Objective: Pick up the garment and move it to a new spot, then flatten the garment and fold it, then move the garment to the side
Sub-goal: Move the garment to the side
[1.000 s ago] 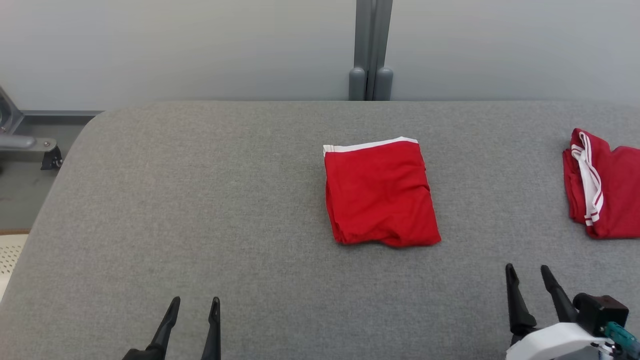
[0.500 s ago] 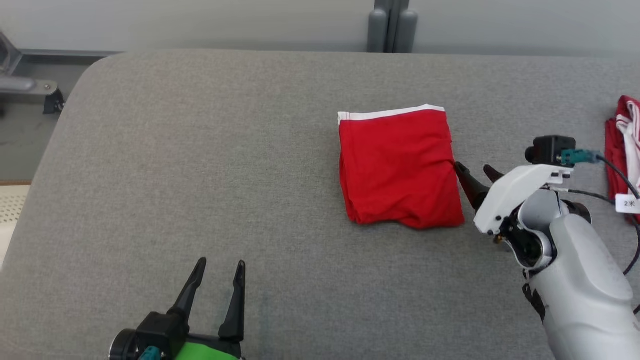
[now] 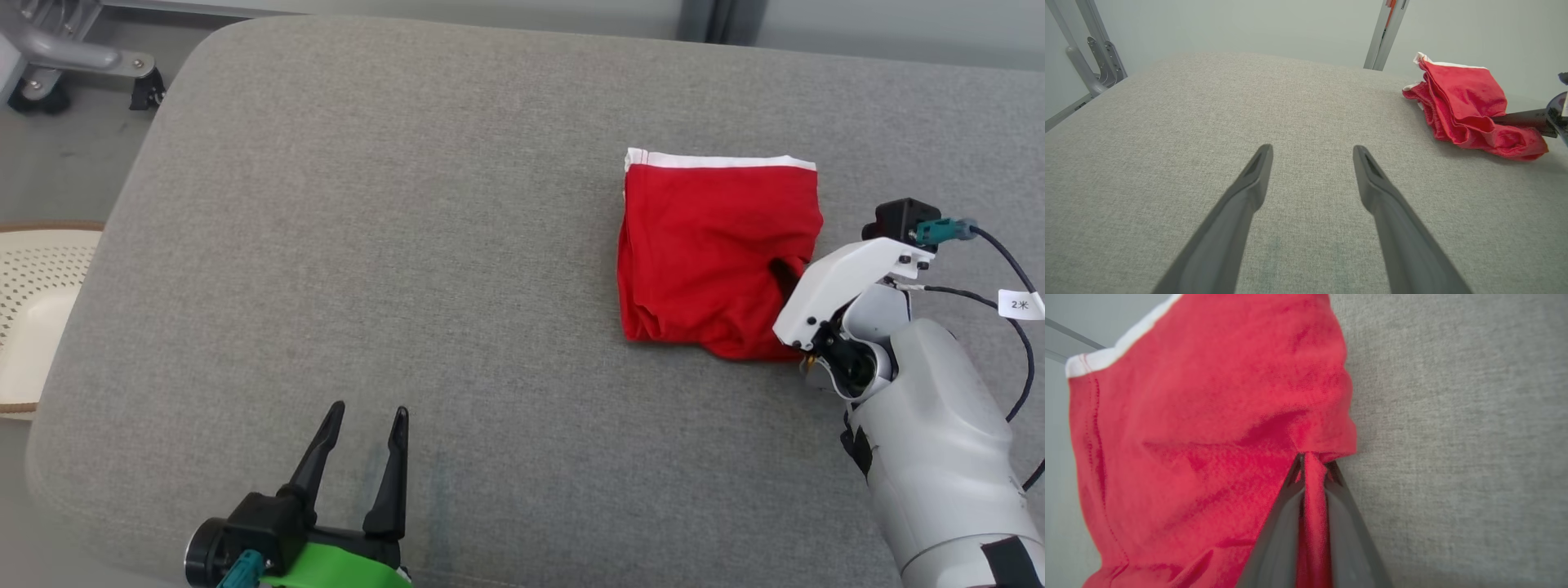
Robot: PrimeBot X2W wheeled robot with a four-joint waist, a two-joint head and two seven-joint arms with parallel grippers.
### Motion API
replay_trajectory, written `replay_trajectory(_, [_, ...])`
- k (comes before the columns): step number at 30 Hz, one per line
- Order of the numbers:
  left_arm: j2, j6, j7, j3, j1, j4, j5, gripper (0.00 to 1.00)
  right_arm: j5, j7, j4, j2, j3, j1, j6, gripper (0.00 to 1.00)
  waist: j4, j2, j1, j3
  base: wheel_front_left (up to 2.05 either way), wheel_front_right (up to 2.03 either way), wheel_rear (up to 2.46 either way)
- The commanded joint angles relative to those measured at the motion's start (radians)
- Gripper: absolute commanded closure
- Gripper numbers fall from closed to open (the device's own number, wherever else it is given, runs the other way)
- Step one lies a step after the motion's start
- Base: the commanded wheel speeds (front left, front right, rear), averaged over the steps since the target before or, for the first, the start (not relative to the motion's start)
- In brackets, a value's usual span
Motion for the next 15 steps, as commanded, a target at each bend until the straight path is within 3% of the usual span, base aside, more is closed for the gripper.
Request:
replay_trajectory(1, [0.002, -0.002, 0.0, 0.008, -0.014, -0.006, 0.008, 0.0, 0.014, -0.016, 0.013, -0.001, -0.012, -0.014, 0.0, 1.0, -0.052, 0.0, 0.0, 0.009, 0.0, 0.0, 0.0])
replay_trajectory(9, [0.019, -0.002, 0.0, 0.021, -0.035, -0.025, 0.033, 0.0, -0.003, -0.046, -0.027, -0.049, -0.02, -0.084, 0.0, 1.0, -0.269, 0.0, 0.0, 0.054, 0.0, 0.0, 0.0])
replay_trajectory(15, [0.042, -0.002, 0.0, -0.031, -0.095, -0.044, 0.031, 0.0, -0.039, 0.005, -0.104, -0.157, -0.082, -0.158, 0.0, 1.0, -0.339, 0.0, 0.0, 0.116, 0.0, 0.0, 0.0])
